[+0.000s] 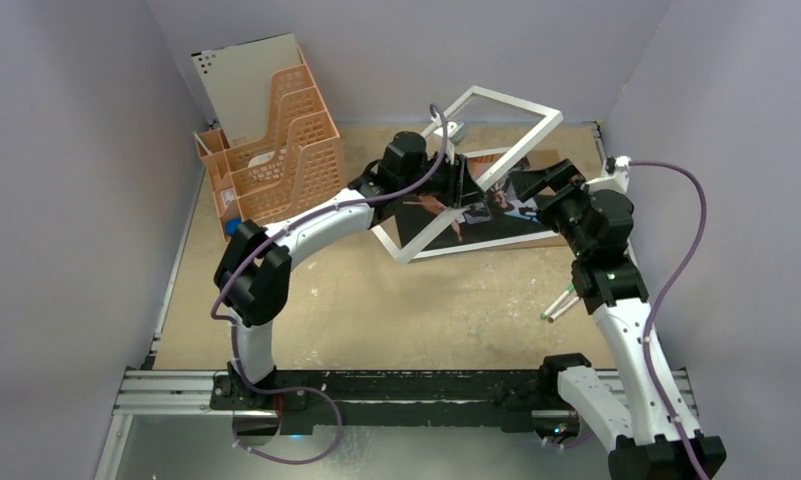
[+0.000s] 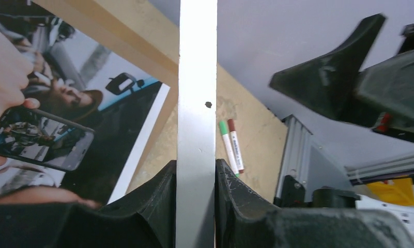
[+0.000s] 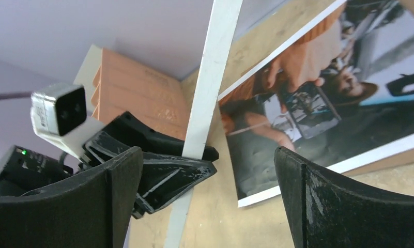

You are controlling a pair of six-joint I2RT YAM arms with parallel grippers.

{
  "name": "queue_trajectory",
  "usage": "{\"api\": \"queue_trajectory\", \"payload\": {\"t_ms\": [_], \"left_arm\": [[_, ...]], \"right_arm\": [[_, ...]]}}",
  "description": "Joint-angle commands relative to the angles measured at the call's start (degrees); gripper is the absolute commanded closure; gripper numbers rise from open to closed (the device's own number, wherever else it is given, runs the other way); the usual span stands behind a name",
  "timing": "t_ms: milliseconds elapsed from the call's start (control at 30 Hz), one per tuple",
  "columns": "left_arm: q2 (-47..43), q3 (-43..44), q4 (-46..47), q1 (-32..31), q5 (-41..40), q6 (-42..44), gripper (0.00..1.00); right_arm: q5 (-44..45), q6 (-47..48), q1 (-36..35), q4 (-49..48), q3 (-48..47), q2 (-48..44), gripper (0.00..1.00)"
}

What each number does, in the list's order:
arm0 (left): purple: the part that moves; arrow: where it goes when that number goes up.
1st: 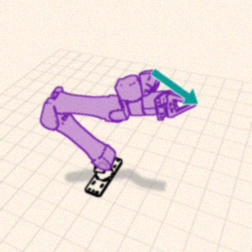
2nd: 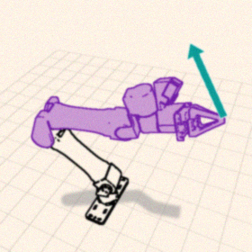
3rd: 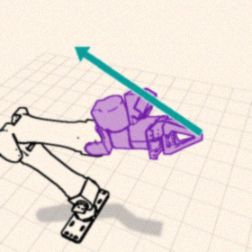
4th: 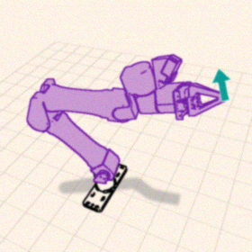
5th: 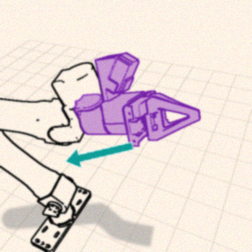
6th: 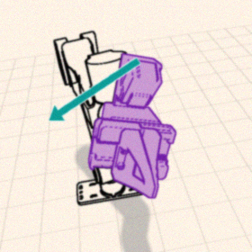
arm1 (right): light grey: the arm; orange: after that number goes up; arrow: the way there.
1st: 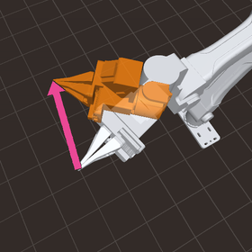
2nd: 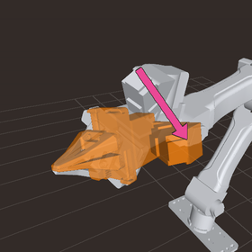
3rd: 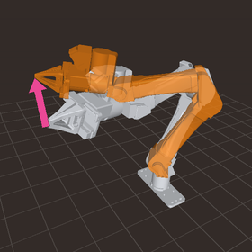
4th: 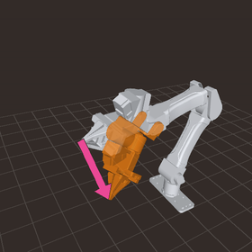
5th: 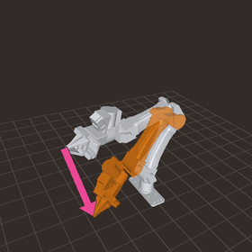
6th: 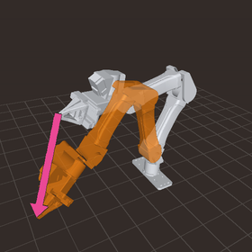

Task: Put the photo into the frame

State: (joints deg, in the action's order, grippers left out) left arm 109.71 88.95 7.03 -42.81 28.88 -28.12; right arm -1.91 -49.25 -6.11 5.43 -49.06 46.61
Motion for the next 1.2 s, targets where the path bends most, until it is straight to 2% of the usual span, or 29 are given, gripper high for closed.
{"api": "queue_trajectory", "payload": {"t_ms": [0, 133, 200, 367, 433, 567, 633, 733, 800, 967, 1167], "left_arm": [[-5.93, 4.03, 3.05, 0.59, 4.26, -7.32, 1.0], [-7.59, 4.8, 2.22, 1.38, 6.66, -9.64, 1.0], [-8.32, 5.7, 0.15, 1.45, 6.88, -9.18, 1.0], [-11.71, 4.45, -1.49, 1.58, 6.33, -9.11, 1.0], [-12.77, 3.74, -1.41, 1.67, 5.75, -10.06, 1.0], [-14.0, 3.01, -0.5, 1.76, 6.17, -13.38, 1.0], [-14.76, 2.42, 0.25, 1.8, 6.08, -15.1, 1.0], [-15.84, 1.39, 1.98, 1.89, 6.14, -18.04, 1.0], [-16.37, 0.19, 3.78, 1.93, 6.87, -20.36, 1.0], [-17.29, -3.55, 11.22, 1.92, 9.36, -28.26, 1.0], [-18.74, -6.3, 15.97, 1.88, 10.4, -33.12, 1.0]], "right_arm": [[-10.47, 2.13, -0.23, -11.62, -0.86, 2.79, 0.01], [-22.84, 1.41, -0.29, -24.63, 0.62, 6.47, 0.02], [-26.36, 0.43, -0.35, -28.3, 0.44, 7.91, 0.04], [-25.88, -1.22, -0.39, -28.87, 0.02, 8.85, 0.1], [-26.77, -2.57, -0.4, -30.99, 1.02, 8.71, 0.15], [-26.74, -5.66, -0.39, -34.81, 3.35, 8.39, 0.2], [-26.18, -6.45, -0.39, -35.03, 3.7, 8.48, 0.19], [-24.97, -8.13, -0.39, -35.02, 4.37, 8.05, 0.1], [-24.34, -9.45, -0.39, -35.93, 5.02, 7.73, 0.08], [-25.97, -13.18, -0.39, -42.09, 6.23, 8.43, 0.13], [-28.69, -17.15, -0.69, -49.43, 5.57, 10.88, 0.16]]}}
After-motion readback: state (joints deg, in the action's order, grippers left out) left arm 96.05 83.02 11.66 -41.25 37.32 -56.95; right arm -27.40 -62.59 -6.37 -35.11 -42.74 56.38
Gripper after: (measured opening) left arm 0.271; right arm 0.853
